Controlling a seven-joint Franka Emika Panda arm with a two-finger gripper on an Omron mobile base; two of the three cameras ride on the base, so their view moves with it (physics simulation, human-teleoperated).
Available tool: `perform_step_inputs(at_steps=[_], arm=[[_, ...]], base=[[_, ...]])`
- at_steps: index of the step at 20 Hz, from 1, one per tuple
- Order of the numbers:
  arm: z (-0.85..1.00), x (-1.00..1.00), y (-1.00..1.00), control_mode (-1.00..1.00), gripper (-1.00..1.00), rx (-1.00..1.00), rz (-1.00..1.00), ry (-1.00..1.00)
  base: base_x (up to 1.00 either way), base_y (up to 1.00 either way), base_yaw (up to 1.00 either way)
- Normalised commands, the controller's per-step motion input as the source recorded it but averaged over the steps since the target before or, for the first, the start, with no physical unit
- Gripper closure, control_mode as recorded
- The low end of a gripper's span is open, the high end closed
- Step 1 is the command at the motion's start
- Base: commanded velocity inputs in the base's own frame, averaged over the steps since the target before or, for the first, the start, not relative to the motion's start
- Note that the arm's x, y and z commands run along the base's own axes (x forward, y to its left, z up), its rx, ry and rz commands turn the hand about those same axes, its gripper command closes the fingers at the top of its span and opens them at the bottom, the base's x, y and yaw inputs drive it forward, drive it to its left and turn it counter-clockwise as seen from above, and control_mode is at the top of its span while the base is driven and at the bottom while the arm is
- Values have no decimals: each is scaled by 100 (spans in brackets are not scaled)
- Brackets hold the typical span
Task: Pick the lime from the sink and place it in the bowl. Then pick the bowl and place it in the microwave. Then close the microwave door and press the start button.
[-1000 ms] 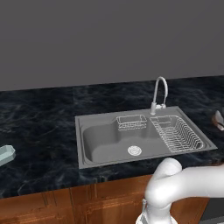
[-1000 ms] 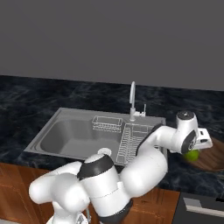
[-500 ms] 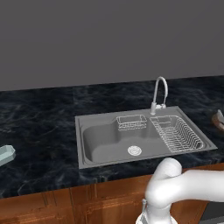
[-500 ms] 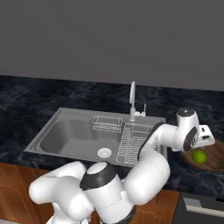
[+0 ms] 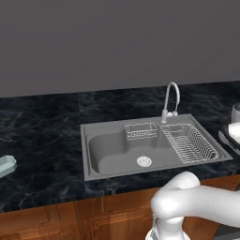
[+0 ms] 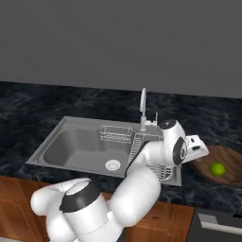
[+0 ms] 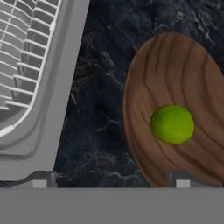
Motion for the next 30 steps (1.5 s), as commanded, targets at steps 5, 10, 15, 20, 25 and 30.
perform_step_inputs(at_steps=[5,10,15,20,25,30], arm=[[-26,1,-11,-100,-100,-3,4,-1],[0,16,-25,-100,-100,-1,5,0],[-3,20,-24,-100,-100,0,5,0],[-23,18,-21,-100,-100,0,7,0],[-26,17,-17,-100,-100,0,8,0],[-16,12,-18,-100,-100,0,7,0]], base=[[0,0,0],[0,0,0],[0,0,0],[0,0,0],[0,0,0],[0,0,0]])
